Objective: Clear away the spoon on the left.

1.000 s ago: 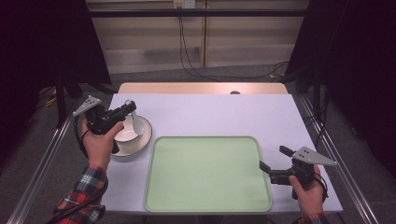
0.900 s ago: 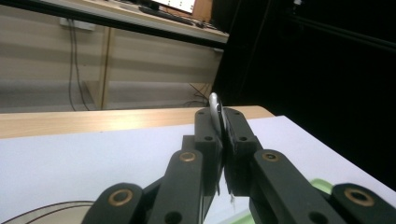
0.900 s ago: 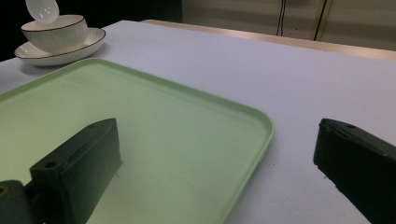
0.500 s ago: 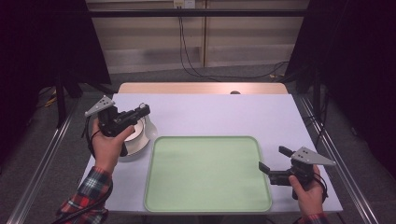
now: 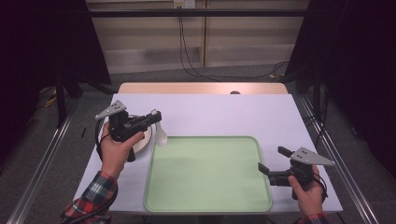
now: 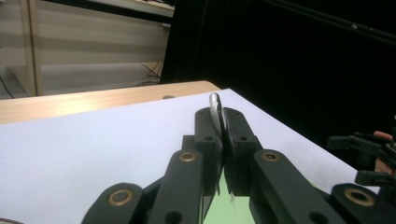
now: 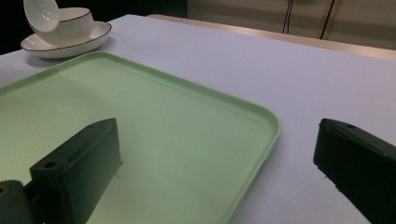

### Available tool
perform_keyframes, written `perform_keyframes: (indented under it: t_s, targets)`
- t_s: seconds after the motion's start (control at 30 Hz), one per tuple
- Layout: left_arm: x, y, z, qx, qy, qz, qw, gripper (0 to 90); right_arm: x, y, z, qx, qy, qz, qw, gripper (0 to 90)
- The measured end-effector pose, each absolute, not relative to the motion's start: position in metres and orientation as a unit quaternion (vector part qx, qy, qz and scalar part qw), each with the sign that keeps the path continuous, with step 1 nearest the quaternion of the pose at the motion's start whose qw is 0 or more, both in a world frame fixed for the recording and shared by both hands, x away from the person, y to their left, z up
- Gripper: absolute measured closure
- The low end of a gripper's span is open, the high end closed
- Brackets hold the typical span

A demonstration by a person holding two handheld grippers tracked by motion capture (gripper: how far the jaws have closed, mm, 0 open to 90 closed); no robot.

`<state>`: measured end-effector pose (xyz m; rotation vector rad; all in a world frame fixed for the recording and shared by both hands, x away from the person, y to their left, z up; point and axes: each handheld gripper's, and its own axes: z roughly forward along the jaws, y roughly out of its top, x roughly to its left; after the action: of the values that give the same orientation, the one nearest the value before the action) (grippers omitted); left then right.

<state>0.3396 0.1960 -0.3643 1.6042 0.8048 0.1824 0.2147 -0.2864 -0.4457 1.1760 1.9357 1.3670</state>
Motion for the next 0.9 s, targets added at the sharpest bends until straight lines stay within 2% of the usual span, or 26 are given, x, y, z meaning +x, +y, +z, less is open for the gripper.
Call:
perform_keyframes:
  t_s: [0.9]
  targets:
    - [0.316, 0.161, -0.381, 0.737, 0.296, 0.010, 0.608, 85.6, 0.215, -0.284, -0.447, 0.419, 0.722, 0.495, 0.239, 0.4]
